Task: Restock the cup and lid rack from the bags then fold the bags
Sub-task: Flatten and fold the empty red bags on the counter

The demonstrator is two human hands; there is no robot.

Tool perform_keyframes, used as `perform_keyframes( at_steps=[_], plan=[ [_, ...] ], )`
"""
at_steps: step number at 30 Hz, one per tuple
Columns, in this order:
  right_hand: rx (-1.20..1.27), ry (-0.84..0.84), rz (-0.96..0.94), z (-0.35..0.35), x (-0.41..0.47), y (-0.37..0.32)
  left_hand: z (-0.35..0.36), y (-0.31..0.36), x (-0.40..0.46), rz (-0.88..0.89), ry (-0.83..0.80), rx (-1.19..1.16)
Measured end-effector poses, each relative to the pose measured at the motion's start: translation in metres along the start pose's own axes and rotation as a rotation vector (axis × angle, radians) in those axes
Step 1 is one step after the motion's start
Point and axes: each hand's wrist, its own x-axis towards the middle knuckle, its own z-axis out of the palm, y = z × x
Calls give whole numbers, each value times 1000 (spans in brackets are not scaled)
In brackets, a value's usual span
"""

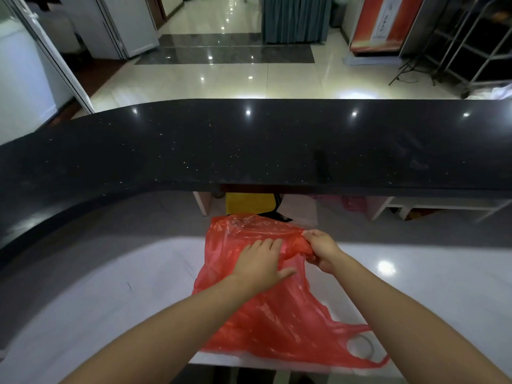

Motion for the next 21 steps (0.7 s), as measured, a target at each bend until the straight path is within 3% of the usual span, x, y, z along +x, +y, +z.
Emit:
perform_keyframes(
  at_steps=[2, 6, 11, 16, 19, 21],
  plan=[
    [11, -10, -12, -1, -1, -2, 1, 8, 9, -114, -50, 7],
    [4, 35, -28, -5, -4, -8, -1, 9, 19, -159, -93, 44],
    [37, 114, -83, -20, -9, -12, -13, -5, 27, -213, -92, -416],
    [-318, 320, -577, -36, -26, -16, -26, -10, 35, -245, -30, -620],
    [-577, 301, -836, -36, -40, -14, -29, -7, 41, -266, -4, -657],
    [-781, 244, -857, -31, -46, -13, -28, -4, 45, -290, 30, -645]
  ],
)
